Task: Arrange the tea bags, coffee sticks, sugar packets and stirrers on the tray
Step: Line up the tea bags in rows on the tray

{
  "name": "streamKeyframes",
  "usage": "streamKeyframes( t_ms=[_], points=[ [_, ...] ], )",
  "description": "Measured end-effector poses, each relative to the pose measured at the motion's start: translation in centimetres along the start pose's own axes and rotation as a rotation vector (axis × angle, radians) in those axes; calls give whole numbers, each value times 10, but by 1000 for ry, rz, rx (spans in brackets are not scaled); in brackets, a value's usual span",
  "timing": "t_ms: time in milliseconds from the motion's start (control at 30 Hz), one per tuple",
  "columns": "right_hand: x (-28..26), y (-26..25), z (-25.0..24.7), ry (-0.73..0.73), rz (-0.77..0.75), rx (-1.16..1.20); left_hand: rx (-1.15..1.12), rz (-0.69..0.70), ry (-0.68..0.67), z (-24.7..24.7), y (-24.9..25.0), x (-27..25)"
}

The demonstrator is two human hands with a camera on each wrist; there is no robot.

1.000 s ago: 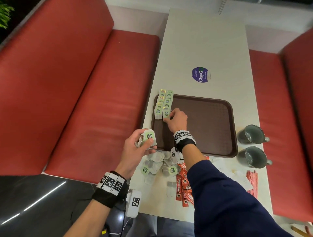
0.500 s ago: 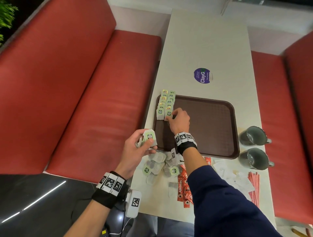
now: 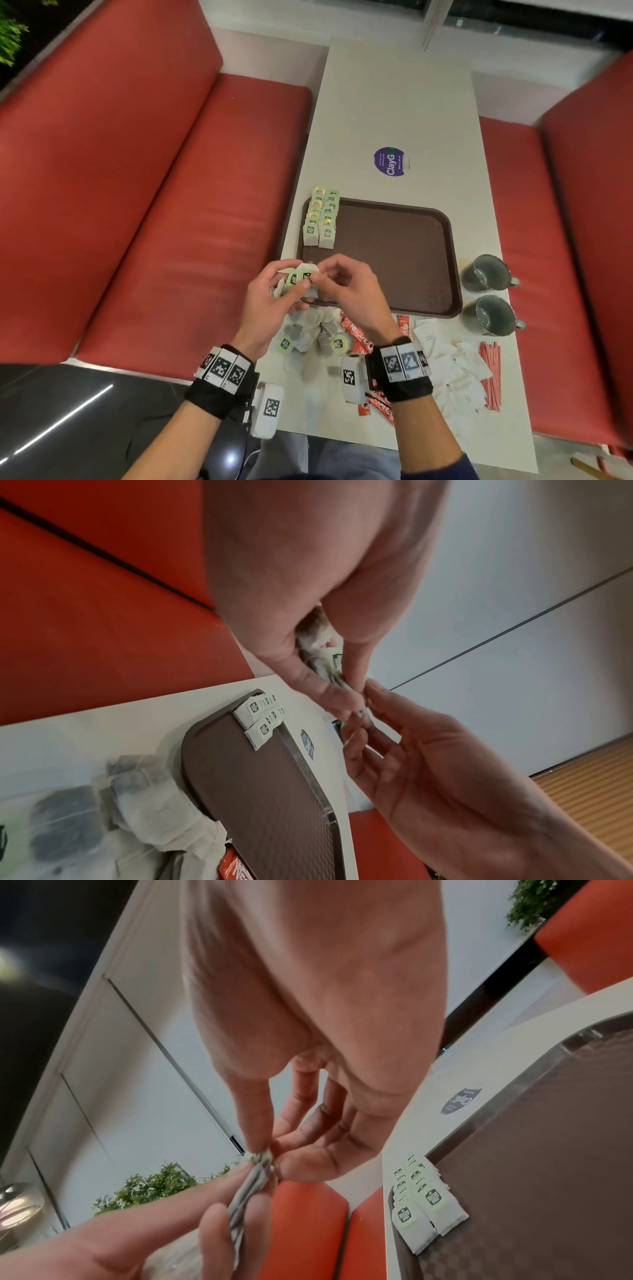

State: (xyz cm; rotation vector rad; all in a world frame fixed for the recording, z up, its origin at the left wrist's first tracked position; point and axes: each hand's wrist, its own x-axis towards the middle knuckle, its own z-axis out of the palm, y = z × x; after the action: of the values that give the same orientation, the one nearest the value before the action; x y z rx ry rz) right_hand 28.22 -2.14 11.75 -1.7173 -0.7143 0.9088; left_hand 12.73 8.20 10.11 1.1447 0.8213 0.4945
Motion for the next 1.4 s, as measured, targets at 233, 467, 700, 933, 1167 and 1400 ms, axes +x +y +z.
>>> streamKeyframes(
  t_ms=[233,467,700,933,1167,1400],
  points=[
    [-3,5,3,51,4,54,-8,-27,63,-1,-5,-1],
    [11,18,13,152,75,98,-82,-57,150,-4,-13,4],
    [87,60,7,409,150,-193,-101,-117,192,-13,-19,5],
    [133,74,26,325,189,-370,-78,-113,196,-18,-20,6],
    [149,77,38,306,211,-436,-72,-119,198,-22,-20,5],
    [150,79,42,328,196,-485,-79,-129,168,-22,-19,3]
  ],
)
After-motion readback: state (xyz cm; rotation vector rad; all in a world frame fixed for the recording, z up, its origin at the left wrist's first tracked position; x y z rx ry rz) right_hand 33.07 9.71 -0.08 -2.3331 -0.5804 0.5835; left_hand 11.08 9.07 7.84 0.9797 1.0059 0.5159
